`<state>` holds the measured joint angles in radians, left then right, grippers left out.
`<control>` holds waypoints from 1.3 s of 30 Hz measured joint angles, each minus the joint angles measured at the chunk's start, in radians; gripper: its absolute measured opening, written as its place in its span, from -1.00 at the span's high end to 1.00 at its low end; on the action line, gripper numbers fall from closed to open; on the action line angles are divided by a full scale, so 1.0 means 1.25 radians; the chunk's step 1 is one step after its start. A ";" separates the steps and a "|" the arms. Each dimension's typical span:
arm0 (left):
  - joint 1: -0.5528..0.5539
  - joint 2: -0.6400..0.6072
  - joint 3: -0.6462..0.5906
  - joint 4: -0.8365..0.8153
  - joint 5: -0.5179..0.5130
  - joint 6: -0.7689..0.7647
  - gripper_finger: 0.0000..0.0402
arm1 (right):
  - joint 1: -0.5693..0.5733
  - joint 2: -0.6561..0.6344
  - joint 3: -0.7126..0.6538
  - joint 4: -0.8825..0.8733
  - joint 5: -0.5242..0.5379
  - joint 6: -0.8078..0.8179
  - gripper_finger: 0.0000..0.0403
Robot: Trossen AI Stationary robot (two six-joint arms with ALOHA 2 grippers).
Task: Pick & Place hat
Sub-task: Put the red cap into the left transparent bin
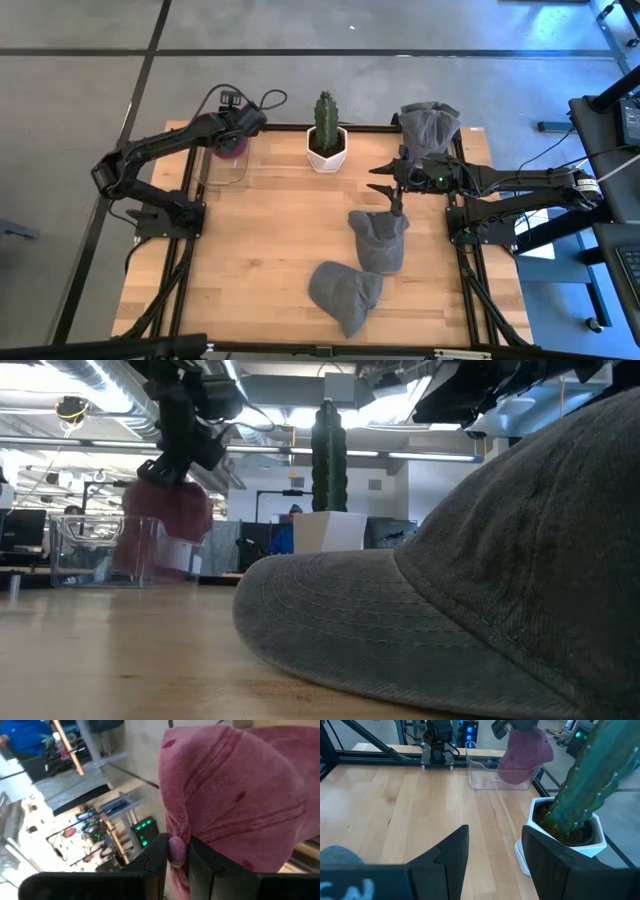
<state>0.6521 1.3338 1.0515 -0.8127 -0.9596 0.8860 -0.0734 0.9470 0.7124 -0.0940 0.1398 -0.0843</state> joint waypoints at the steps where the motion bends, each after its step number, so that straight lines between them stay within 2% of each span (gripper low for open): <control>1: 0.003 0.000 0.000 0.003 0.001 0.009 0.73 | 0.000 0.000 0.000 0.000 0.000 -0.001 0.09; 7: 0.022 0.000 0.000 0.092 0.024 0.119 0.76 | 0.000 0.000 0.000 0.000 0.000 -0.002 0.09; 13: 0.027 0.000 0.000 0.179 0.069 0.102 0.74 | 0.000 0.000 0.000 0.000 0.000 -0.002 0.09; 20: 0.027 0.000 0.000 0.171 0.031 0.112 0.67 | 0.000 0.000 0.000 -0.005 0.000 -0.003 0.09; 29: 0.027 0.000 0.000 0.169 0.020 0.108 0.67 | 0.000 0.000 0.000 -0.005 0.000 -0.003 0.09; 33: 0.027 0.000 0.000 0.149 0.009 0.075 0.67 | 0.000 0.000 0.000 -0.005 0.000 -0.003 0.09; 39: 0.027 0.000 0.000 0.029 0.038 -0.034 0.66 | 0.000 0.000 0.000 -0.006 0.000 -0.003 0.09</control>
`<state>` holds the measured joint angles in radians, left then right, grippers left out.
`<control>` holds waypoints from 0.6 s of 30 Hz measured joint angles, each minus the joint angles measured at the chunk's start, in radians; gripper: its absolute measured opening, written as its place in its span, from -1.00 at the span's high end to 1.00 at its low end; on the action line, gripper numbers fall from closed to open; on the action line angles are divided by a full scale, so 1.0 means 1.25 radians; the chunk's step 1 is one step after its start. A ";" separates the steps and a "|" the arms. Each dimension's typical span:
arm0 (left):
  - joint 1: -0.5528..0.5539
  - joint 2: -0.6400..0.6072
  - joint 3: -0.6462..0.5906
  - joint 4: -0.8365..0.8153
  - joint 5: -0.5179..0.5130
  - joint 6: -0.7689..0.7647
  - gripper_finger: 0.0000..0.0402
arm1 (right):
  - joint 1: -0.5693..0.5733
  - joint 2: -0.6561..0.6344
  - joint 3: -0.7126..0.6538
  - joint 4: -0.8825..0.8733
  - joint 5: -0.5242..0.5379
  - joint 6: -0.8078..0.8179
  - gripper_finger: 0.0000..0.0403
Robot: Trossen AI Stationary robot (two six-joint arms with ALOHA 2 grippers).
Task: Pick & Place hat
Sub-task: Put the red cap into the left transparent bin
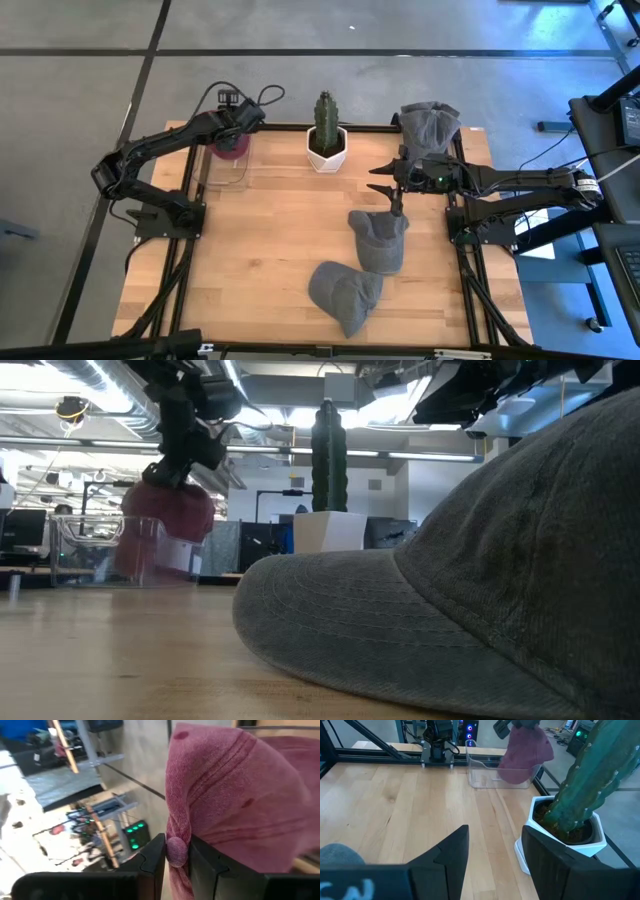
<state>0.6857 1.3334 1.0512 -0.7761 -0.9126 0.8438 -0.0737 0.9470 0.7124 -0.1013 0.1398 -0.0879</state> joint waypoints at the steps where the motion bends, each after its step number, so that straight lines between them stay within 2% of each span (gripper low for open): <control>1: 0.001 0.000 0.000 -0.011 0.005 -0.017 0.66 | 0.000 0.000 0.000 0.000 0.000 0.000 0.09; 11: 0.005 0.000 0.000 -0.004 0.015 -0.030 0.66 | 0.000 0.000 0.000 0.000 0.000 0.000 0.09; 18: 0.005 0.000 0.000 -0.005 0.014 0.006 0.64 | 0.000 0.000 0.000 0.000 0.000 0.000 0.09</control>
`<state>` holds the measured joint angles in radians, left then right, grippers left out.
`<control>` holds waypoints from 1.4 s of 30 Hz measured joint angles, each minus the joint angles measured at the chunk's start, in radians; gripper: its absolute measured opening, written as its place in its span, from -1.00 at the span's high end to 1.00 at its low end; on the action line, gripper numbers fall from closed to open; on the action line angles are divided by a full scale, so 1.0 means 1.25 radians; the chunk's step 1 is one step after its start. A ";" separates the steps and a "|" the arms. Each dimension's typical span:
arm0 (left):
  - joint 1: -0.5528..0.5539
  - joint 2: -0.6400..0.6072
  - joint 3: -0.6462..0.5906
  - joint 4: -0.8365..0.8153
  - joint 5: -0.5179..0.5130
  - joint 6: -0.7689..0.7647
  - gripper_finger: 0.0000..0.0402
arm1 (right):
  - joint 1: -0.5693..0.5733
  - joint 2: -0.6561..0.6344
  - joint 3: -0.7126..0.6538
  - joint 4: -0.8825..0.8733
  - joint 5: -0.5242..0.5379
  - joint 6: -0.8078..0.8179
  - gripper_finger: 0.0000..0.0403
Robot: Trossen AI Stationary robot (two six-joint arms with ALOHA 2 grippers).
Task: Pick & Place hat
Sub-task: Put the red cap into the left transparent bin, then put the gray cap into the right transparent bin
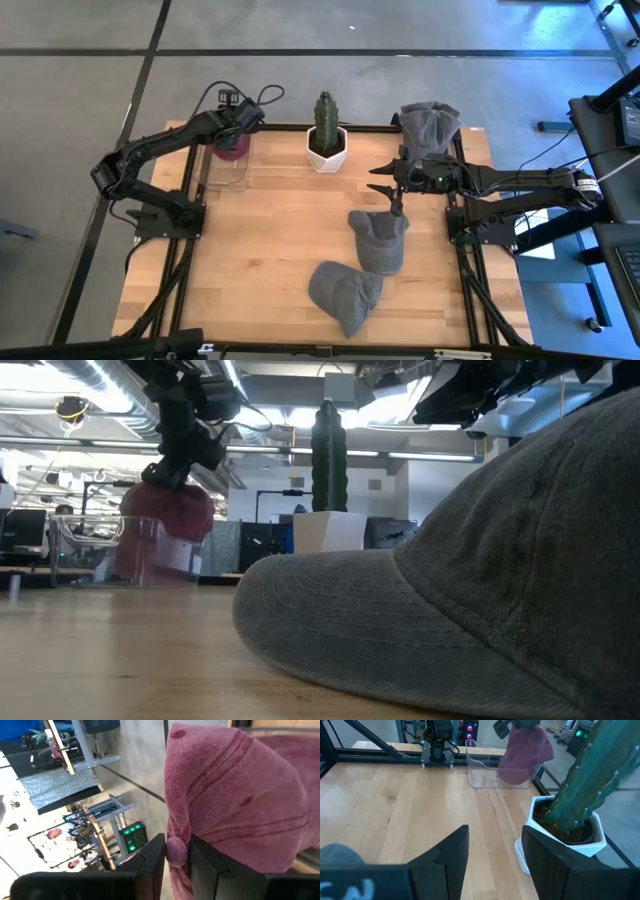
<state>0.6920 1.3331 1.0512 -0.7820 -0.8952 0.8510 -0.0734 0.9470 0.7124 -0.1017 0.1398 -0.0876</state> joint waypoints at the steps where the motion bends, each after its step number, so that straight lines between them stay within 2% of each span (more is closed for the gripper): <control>1: 0.000 0.000 0.000 0.000 -0.003 0.013 0.62 | 0.000 0.000 0.000 0.000 0.000 0.000 0.09; 10: 0.019 0.000 0.000 0.000 -0.027 0.070 0.31 | 0.000 0.000 0.000 0.000 0.000 0.000 0.09; 16: 0.019 0.000 0.007 0.002 -0.080 0.096 0.17 | 0.000 0.000 0.000 0.000 0.000 0.000 0.09; 20: 0.003 -0.004 0.044 0.004 -0.070 0.010 0.15 | 0.000 0.000 0.000 0.000 0.000 0.027 0.09; 25: -0.056 -0.024 0.095 0.002 -0.002 -0.215 0.17 | 0.000 0.000 0.000 -0.001 -0.018 0.104 0.09; 28: -0.103 -0.037 0.108 0.001 0.061 -0.374 0.17 | 0.000 0.000 0.000 -0.011 -0.083 0.151 0.09; 30: -0.132 -0.047 0.112 0.000 0.148 -0.503 0.17 | 0.000 0.000 0.000 -0.035 -0.123 0.188 0.09; 35: -0.191 -0.060 0.113 0.004 0.500 -0.765 0.17 | 0.000 0.000 0.000 -0.149 -0.214 0.255 0.09; 38: -0.233 -0.060 0.113 0.009 0.673 -0.883 0.16 | 0.000 0.000 0.000 -0.249 -0.223 0.309 0.09; 40: -0.276 -0.060 0.107 0.034 0.707 -0.929 0.16 | 0.000 0.000 0.000 -0.322 -0.199 0.344 0.09; 42: -0.332 -0.060 0.084 0.095 0.678 -0.947 0.17 | 0.000 0.000 0.000 -0.376 -0.175 0.356 0.09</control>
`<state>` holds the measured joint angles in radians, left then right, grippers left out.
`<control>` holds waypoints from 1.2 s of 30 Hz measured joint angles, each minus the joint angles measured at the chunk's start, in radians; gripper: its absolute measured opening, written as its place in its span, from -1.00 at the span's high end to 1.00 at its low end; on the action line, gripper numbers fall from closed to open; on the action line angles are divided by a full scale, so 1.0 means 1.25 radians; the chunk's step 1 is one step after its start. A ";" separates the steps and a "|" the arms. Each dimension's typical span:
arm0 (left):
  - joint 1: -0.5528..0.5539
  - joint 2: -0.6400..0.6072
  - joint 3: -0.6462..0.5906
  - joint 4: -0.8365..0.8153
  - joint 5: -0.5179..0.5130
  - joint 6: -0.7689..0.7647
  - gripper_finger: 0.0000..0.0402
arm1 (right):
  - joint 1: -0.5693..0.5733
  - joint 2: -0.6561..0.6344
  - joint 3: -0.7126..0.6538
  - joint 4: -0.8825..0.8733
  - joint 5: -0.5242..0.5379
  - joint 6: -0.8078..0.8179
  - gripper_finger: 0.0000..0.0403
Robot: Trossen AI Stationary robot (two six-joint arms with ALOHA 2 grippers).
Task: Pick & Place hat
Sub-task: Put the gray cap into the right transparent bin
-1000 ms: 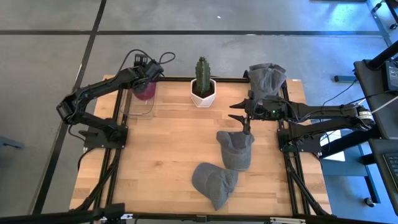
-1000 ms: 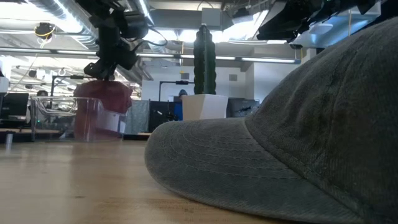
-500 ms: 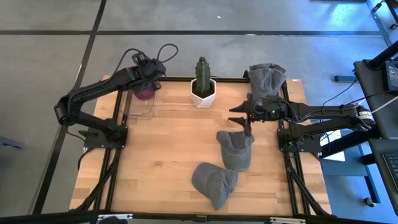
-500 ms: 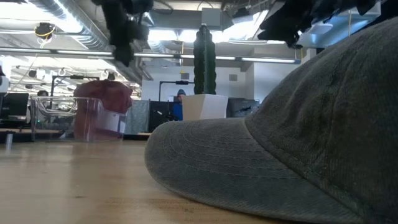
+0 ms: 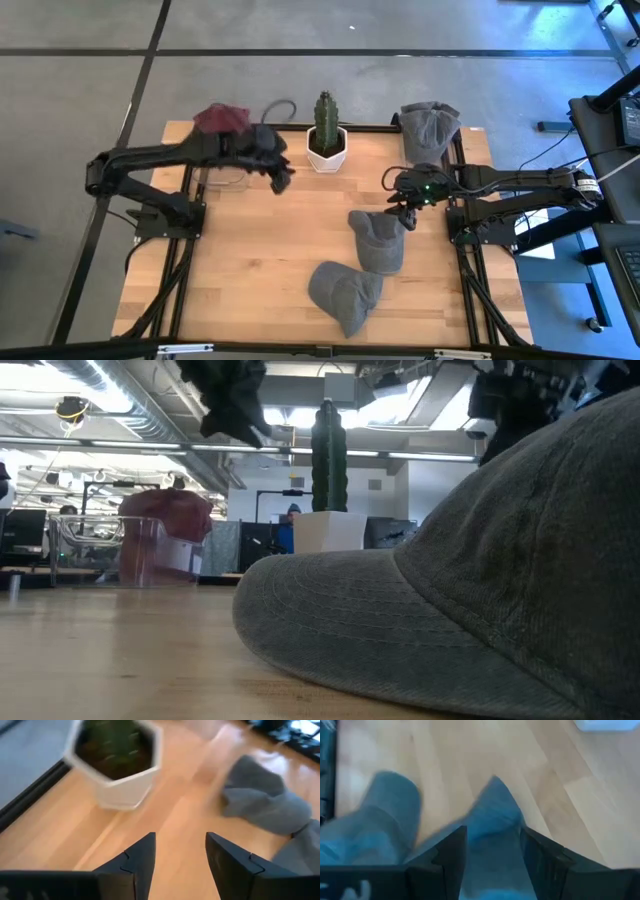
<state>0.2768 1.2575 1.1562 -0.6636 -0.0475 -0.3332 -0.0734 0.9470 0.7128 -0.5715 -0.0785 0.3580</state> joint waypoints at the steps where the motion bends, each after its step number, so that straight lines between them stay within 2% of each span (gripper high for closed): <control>1: -0.029 0.000 -0.019 0.039 -0.023 -0.003 0.17 | 0.000 0.000 0.000 -0.015 0.004 -0.010 0.09; 10: -0.205 -0.004 -0.205 0.513 -0.097 -0.061 0.17 | 0.019 0.037 -0.012 0.042 0.001 -0.112 0.09; 15: -0.265 -0.004 -0.264 0.658 -0.120 -0.061 0.16 | 0.048 0.094 -0.079 0.158 -0.001 -0.111 0.09; 18: -0.287 -0.004 -0.271 0.669 -0.147 -0.061 0.16 | 0.048 0.122 -0.092 0.176 -0.003 -0.144 0.09; 23: -0.301 -0.004 -0.271 0.672 -0.186 -0.060 0.16 | 0.029 0.178 -0.092 0.178 0.041 -0.145 0.04; 27: -0.300 -0.004 -0.271 0.672 -0.184 -0.060 0.16 | 0.010 0.244 -0.092 0.183 0.040 -0.153 -0.15; 31: -0.298 -0.004 -0.271 0.671 -0.184 -0.058 0.16 | 0.009 0.306 -0.093 0.235 0.041 -0.229 -0.37; 36: -0.298 -0.004 -0.271 0.662 -0.183 -0.059 0.16 | 0.005 0.370 -0.093 0.258 0.068 -0.287 -0.47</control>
<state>-0.0963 1.2530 0.8169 0.1644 -0.2761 -0.4064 -0.0671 1.4094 0.5968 -0.2493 0.0065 -0.0006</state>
